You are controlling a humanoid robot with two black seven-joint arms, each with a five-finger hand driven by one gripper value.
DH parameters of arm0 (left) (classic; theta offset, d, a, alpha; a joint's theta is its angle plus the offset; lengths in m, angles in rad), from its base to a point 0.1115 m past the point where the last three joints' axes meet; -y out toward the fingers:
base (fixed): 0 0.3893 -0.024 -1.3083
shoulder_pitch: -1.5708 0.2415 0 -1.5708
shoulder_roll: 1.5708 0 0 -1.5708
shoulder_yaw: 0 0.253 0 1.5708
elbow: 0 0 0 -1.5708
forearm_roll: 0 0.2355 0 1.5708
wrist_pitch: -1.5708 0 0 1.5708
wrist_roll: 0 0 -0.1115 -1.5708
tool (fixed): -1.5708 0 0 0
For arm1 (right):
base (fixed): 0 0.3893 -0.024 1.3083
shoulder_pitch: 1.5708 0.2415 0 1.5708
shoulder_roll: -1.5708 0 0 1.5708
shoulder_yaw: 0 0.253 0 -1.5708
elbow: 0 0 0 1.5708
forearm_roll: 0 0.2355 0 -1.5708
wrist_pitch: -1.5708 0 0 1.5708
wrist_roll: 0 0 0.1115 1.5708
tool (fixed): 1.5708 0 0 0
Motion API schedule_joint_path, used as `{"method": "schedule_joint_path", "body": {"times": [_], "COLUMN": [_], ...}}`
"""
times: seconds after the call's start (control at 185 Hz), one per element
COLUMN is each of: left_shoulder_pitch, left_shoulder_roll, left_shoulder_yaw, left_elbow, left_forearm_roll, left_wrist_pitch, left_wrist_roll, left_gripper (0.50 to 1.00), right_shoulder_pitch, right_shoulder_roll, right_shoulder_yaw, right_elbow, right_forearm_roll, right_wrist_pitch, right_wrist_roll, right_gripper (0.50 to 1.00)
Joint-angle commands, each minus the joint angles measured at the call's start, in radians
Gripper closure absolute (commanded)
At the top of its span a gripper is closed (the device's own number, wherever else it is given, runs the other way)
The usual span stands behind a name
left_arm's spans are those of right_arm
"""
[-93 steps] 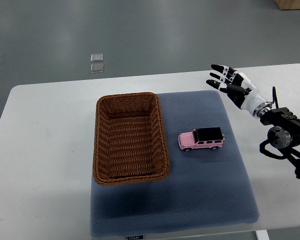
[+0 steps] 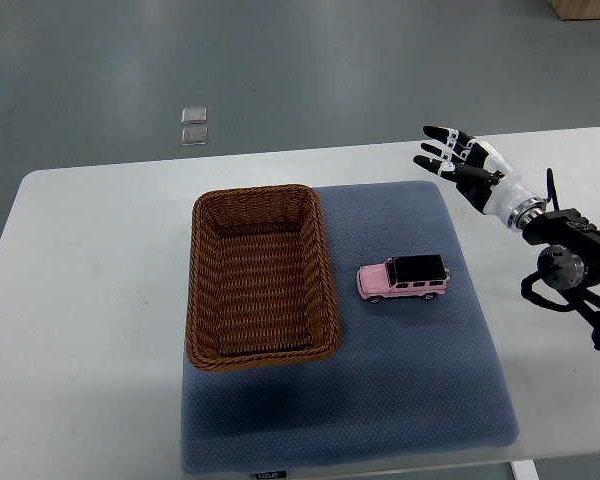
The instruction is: Place pink car in brown basket
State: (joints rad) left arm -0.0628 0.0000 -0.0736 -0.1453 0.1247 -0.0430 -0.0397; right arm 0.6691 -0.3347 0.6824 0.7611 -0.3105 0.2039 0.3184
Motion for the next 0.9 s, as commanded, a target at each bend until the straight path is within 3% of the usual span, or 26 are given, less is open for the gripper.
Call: {"method": "schedule_joint_path", "body": {"times": [0.0,0.318,0.566,0.701,0.895], "left_shoulder_pitch": [0.0,0.0,0.0,0.0,0.0], "left_shoulder_roll": [0.0,0.0,0.0,0.0,0.0], "left_shoulder_yaw": [0.0,-0.002,0.0,0.0,0.0], "left_elbow": [0.003,0.007,0.007,0.003,0.003], "left_forearm_roll": [0.0,0.0,0.0,0.0,0.0], "left_wrist_pitch": [0.0,0.002,0.002,0.003,0.003], "left_wrist_roll": [0.0,0.0,0.0,0.0,0.0], "left_gripper": [0.5,0.5,0.5,0.5,0.5], "right_shoulder_pitch": [0.003,0.003,0.006,0.024,0.035], "right_shoulder_roll": [-0.003,-0.006,-0.07,-0.089,-0.113], "right_shoulder_yaw": [0.011,0.002,0.002,0.0,-0.001], "right_elbow": [0.001,0.003,0.007,0.009,0.037], "right_forearm_roll": [0.004,-0.012,-0.055,-0.116,-0.346], "right_wrist_pitch": [0.0,0.012,0.127,0.134,0.141], "right_wrist_roll": [-0.022,-0.035,-0.024,-0.022,0.036], "right_gripper": [0.587,0.587,0.587,0.587,0.587]}}
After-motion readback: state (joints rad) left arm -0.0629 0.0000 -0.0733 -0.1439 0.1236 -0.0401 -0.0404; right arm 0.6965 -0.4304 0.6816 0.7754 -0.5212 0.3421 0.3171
